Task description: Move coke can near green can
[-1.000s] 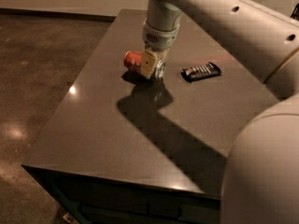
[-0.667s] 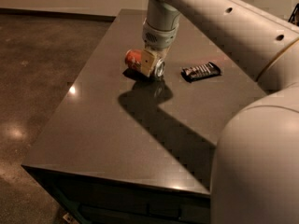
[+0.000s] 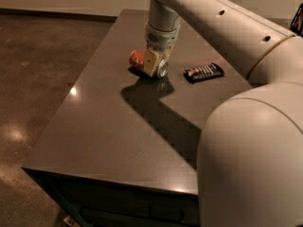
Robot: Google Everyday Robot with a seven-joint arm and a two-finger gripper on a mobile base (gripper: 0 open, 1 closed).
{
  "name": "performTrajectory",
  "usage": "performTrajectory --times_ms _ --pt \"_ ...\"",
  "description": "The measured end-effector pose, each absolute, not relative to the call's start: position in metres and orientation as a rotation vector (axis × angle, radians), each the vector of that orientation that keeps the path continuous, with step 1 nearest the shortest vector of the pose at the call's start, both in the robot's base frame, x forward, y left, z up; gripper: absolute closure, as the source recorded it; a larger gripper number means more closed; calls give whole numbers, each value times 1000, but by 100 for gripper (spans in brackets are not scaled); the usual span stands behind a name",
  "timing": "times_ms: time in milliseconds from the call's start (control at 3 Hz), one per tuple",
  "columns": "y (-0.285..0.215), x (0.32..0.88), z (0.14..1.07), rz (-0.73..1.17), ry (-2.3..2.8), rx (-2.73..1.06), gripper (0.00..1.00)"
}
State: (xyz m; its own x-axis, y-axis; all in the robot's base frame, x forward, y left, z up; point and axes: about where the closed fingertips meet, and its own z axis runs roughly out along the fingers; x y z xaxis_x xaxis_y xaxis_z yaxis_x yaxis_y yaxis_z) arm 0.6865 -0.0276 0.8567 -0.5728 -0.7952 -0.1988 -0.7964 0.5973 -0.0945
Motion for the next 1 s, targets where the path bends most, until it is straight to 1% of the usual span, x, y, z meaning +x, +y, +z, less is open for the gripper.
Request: performTrajectory --times_ms 667,1000 --pt "-35 695 849 1 2626 -1289 13" --pt "-33 696 846 2 2625 -1290 0"
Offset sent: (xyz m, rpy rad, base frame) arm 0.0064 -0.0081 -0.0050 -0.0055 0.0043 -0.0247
